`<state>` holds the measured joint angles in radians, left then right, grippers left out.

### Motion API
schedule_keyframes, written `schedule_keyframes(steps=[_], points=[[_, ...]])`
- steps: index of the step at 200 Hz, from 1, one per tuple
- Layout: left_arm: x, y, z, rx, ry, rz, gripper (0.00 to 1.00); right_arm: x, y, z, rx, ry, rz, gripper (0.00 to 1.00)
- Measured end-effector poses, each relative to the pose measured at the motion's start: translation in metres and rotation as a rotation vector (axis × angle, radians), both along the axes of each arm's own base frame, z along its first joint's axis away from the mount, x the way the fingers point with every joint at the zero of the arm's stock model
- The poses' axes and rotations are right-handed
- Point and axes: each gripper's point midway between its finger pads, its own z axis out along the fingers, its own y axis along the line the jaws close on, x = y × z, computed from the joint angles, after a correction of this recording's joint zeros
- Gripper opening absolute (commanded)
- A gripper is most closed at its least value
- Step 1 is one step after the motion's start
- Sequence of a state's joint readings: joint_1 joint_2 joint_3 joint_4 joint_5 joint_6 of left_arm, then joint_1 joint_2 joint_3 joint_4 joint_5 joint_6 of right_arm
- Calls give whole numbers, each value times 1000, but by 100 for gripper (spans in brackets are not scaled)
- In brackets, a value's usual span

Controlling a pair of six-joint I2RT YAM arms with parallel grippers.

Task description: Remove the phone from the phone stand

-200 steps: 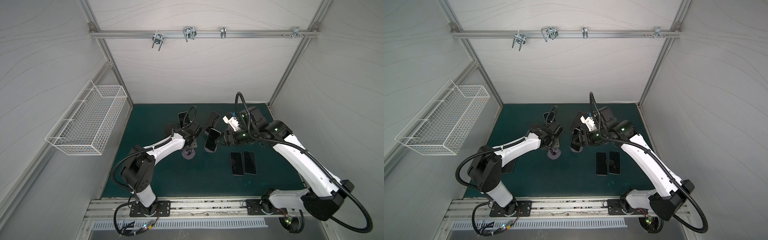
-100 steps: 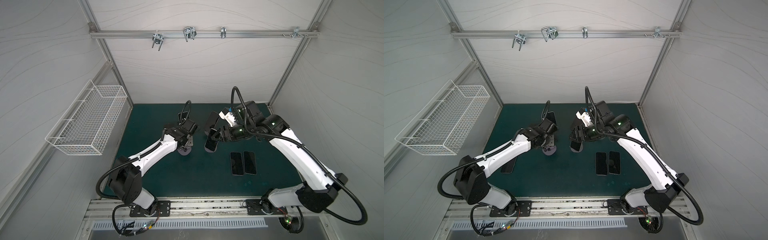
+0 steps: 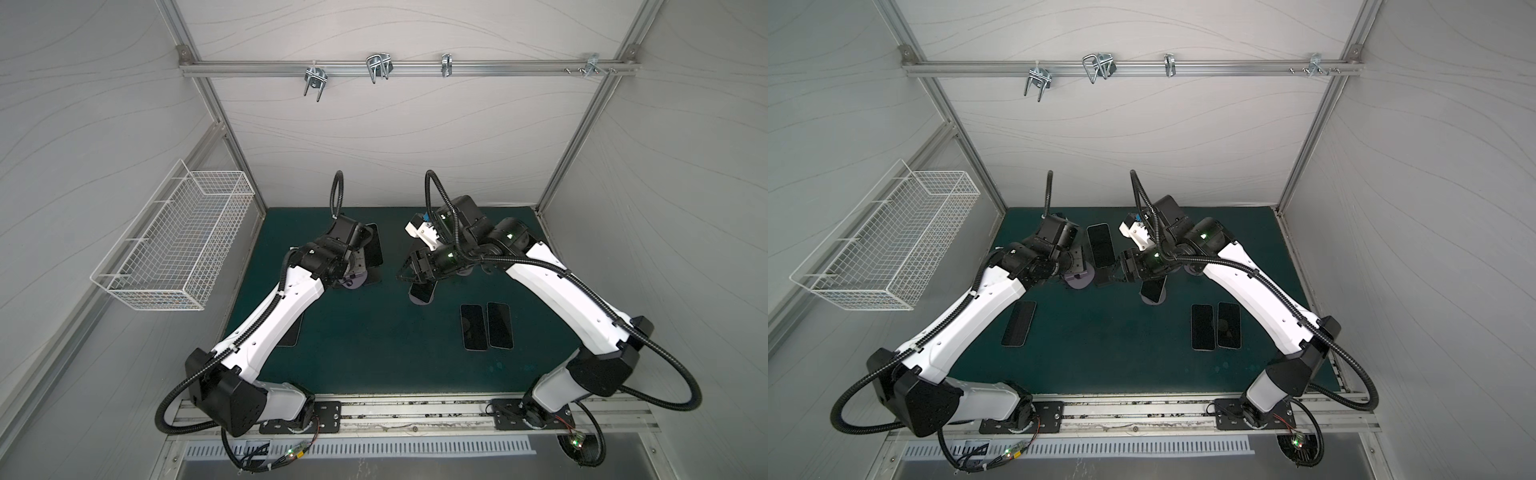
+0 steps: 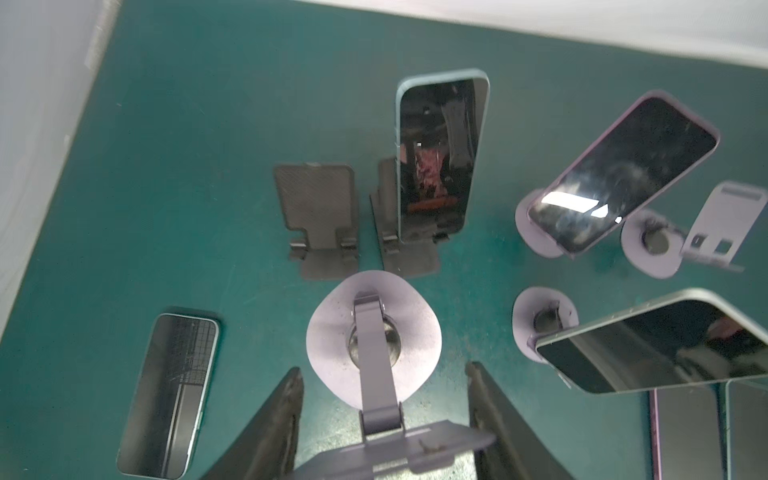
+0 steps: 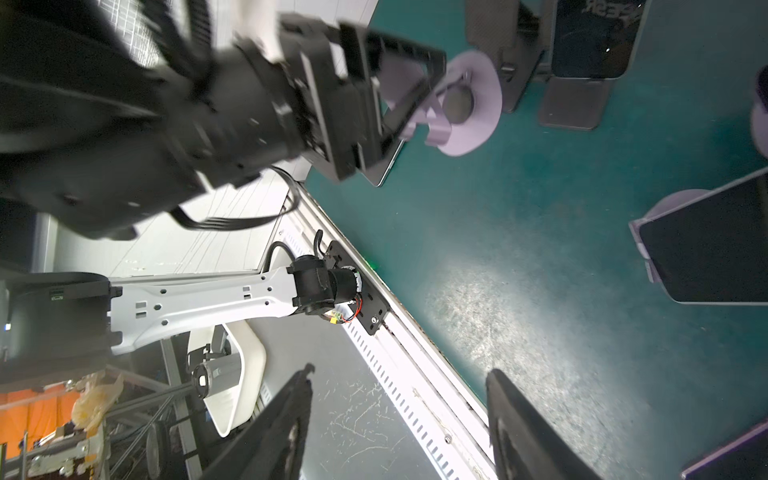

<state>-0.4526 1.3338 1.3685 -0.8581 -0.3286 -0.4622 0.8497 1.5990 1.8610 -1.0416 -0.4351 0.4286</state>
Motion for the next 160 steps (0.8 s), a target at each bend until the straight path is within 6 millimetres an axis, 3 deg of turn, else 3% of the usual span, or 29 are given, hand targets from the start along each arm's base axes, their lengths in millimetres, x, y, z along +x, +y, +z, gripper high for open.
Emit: schedule_keyframes(steps=[62,102,160], points=[[11,46,7,6,-21,112,48,-4,51,-3,1,-1,91,67],[26,76,5,31,-50,173,48,-11,55,2,10,11,118,67],[52,111,-21,70,-36,233,48,-12,61,3,18,33,138,67]])
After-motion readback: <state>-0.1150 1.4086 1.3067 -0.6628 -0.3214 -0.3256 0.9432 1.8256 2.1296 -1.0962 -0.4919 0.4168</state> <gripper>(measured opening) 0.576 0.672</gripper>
